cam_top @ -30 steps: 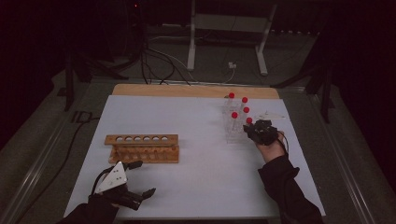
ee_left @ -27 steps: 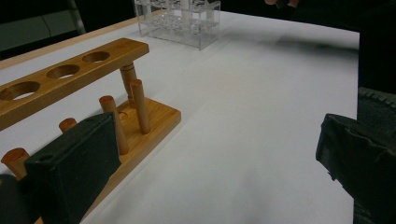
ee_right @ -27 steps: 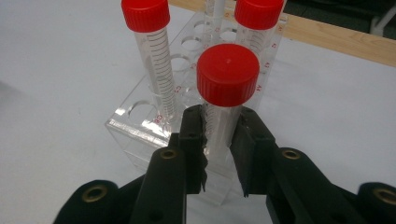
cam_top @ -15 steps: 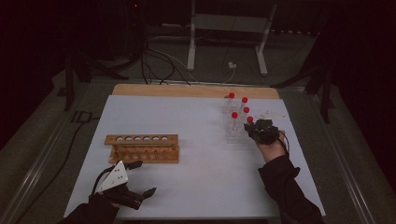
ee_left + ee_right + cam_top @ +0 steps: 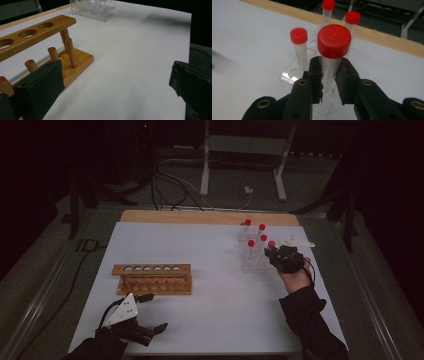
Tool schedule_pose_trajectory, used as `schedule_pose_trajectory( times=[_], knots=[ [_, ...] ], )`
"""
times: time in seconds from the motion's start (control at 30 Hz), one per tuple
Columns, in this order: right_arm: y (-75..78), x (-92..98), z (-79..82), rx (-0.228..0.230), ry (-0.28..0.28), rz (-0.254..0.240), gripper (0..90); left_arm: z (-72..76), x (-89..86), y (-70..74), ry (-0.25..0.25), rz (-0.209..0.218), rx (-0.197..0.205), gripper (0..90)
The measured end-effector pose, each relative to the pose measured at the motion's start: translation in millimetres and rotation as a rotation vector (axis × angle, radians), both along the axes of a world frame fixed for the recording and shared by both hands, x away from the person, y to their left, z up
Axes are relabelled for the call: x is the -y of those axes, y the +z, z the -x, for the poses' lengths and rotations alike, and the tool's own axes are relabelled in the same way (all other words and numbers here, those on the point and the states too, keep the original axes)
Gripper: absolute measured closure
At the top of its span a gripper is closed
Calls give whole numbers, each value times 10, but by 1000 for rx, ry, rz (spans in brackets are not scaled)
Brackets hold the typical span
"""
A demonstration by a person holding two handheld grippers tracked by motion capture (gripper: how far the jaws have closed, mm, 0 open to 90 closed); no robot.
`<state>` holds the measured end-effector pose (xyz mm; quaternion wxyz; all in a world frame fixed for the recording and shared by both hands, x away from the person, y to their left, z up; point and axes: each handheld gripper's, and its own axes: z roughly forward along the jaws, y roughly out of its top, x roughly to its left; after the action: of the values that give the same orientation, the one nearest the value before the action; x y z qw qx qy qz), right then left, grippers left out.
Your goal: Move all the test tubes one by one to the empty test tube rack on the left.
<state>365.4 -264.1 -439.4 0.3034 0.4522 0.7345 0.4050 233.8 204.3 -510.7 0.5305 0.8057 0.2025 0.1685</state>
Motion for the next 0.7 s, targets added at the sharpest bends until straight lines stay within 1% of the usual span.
schedule_pose_trajectory(
  times=[0.2,0.3,0.33,0.4,0.47,0.53,0.57,0.6,0.7],
  knots=[
    [137,5,91,33,6,-6,749,-2,6,-2,1,-4,1,3],
    [201,-16,140,46,19,-5,749,-5,6,8,6,-4,-1,3],
    [217,-28,153,47,27,-8,749,-4,6,12,9,-4,-1,3],
    [245,-60,184,51,42,-2,749,-2,10,24,11,0,-17,3],
    [265,-100,211,46,62,-5,749,3,21,37,16,-10,-26,3],
    [275,-150,235,46,78,8,749,14,34,47,20,-18,-23,3],
    [276,-168,242,45,86,7,749,18,44,54,19,-11,-26,3],
    [277,-198,255,43,96,11,749,17,53,61,22,-3,-36,3],
    [272,-262,283,36,123,9,749,17,79,83,23,-5,-53,3]
  ],
)
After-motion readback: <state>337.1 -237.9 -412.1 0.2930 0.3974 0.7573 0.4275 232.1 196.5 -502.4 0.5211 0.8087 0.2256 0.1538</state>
